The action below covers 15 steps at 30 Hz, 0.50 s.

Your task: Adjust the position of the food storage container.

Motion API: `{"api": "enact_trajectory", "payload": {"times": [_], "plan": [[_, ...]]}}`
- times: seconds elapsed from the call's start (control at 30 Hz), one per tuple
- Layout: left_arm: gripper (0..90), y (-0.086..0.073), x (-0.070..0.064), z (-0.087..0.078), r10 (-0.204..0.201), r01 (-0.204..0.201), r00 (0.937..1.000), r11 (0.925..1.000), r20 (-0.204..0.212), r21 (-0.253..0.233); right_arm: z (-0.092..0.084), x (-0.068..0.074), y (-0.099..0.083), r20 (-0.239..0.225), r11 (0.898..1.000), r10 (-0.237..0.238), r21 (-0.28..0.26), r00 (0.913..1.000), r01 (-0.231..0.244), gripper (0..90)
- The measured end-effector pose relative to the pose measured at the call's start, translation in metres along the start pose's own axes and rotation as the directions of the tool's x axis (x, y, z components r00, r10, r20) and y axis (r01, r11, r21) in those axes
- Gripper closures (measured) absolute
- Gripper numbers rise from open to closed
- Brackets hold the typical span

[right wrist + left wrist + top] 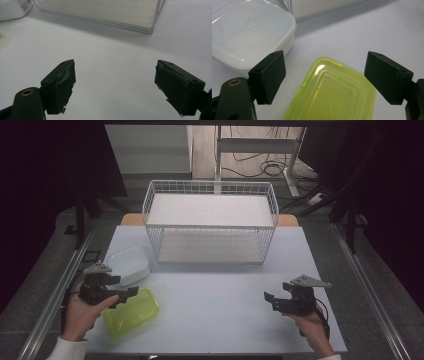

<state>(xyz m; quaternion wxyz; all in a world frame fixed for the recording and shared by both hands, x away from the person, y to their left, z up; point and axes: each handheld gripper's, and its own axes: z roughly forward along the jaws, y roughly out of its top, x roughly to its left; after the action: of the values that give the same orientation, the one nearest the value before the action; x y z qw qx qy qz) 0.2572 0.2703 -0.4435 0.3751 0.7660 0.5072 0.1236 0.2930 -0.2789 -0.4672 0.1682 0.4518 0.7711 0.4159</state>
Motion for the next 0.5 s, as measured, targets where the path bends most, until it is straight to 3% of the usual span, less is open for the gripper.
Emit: {"api": "enact_trajectory", "payload": {"times": [0.3, 0.5], "plan": [[16.0, -0.0004, -0.0030, 0.0004, 0.011, -0.011, 0.9999, 0.9999, -0.002, 0.009, 0.0006, -0.0004, -0.0015, -0.011, 1.000, 0.001, 0.026, 0.9999, -0.001, 18.0], [16.0, 0.0078, -0.0036, 0.0009, 0.006, -0.006, 1.0000, 1.0000, 0.002, -0.002, -0.0028, 0.0005, -0.0046, -0.017, 0.999, -0.002, 0.042, 0.9999, 0.003, 18.1]]}}
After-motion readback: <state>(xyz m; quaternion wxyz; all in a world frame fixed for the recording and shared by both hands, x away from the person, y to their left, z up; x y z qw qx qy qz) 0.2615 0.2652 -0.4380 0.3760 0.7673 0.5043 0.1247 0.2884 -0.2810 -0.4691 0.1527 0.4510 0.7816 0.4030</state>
